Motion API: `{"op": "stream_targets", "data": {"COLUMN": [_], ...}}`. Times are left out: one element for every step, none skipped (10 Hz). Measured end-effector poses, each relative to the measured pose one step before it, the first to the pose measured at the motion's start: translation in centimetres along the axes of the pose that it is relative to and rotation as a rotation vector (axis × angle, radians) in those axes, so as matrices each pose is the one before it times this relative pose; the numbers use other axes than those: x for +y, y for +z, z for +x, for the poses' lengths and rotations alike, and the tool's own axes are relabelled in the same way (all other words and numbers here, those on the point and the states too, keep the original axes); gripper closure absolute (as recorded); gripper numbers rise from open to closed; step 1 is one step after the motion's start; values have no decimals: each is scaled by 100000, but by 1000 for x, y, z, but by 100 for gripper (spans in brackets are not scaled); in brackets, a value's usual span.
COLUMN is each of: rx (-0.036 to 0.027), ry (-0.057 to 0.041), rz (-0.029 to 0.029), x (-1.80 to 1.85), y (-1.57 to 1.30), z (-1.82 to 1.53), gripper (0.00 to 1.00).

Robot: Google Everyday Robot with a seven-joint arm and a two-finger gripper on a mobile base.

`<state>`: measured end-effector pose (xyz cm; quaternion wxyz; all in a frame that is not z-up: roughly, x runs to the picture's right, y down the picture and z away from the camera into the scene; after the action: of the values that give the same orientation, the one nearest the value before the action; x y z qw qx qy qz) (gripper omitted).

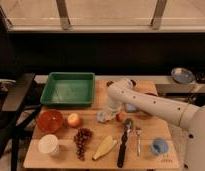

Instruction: Place towel in tray

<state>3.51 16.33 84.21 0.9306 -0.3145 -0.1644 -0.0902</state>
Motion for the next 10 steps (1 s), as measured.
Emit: {"op": "stream_targets", "data": {"rx": [-206, -367, -1422, -599, -306, -99, 183, -40, -294, -488], "ry": [-1146, -936, -474, 1193, 2237, 1660, 1614, 959, 345, -477], "rz": [3057, 2434, 4295, 3345, 3635, 3448, 3837, 2253, 2317, 2116], "x": [-309, -351, -940, -837, -987, -1007, -1057, -626, -748, -835], "y": [-1569, -1227, -1950, -1118, -941, -632, -771, -512, -460, -395], "z": [-526, -439, -576, 134, 531, 92, 243, 175, -123, -408], "gripper": [100, 100, 100, 100, 100, 100, 100, 100, 100, 100]}}
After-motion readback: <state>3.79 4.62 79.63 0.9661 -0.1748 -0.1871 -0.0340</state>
